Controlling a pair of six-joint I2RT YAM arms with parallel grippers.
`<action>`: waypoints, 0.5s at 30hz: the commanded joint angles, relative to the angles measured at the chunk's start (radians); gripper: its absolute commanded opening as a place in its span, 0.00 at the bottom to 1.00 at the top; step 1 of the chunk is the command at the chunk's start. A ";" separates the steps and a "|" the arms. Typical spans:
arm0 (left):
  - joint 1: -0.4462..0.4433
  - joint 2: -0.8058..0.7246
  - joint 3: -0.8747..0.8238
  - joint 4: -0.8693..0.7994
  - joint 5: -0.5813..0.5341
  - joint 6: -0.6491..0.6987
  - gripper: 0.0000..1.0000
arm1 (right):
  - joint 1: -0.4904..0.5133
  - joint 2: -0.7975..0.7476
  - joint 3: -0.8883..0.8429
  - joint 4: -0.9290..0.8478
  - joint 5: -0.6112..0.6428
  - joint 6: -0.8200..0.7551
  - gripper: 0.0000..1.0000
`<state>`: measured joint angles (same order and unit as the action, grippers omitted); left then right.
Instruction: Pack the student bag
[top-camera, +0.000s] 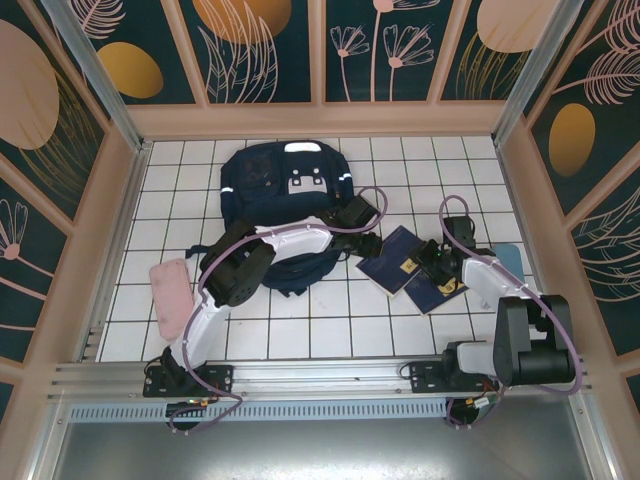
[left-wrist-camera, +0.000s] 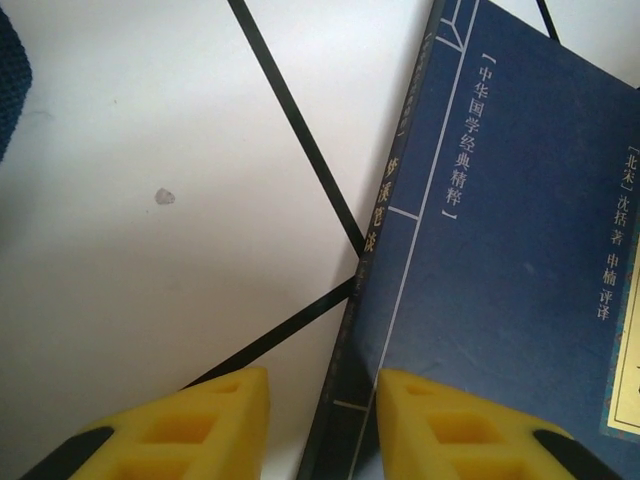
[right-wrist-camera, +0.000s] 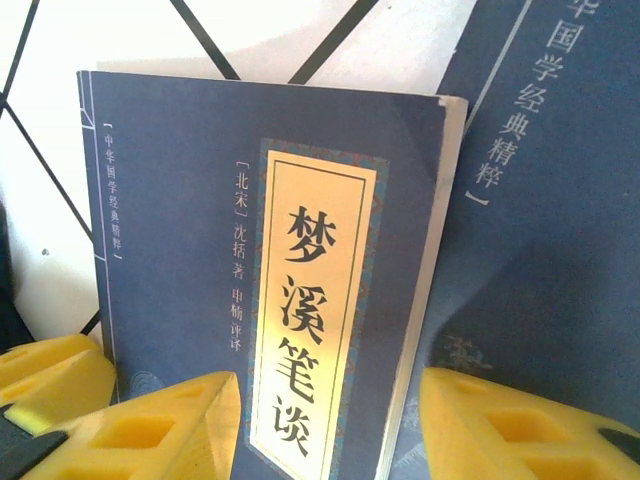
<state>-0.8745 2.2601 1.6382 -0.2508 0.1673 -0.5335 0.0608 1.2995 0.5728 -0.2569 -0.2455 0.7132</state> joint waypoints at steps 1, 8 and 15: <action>-0.001 0.034 -0.009 -0.015 0.036 -0.006 0.29 | -0.017 0.014 -0.019 0.039 -0.065 -0.015 0.51; -0.004 0.043 -0.027 -0.012 0.052 0.003 0.21 | -0.033 -0.029 -0.038 0.149 -0.256 -0.014 0.51; -0.004 0.044 -0.039 -0.001 0.052 -0.003 0.20 | -0.047 -0.107 -0.025 0.139 -0.333 0.018 0.50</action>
<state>-0.8688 2.2658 1.6321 -0.2333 0.1875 -0.5362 0.0147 1.2201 0.5392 -0.1509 -0.4622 0.7166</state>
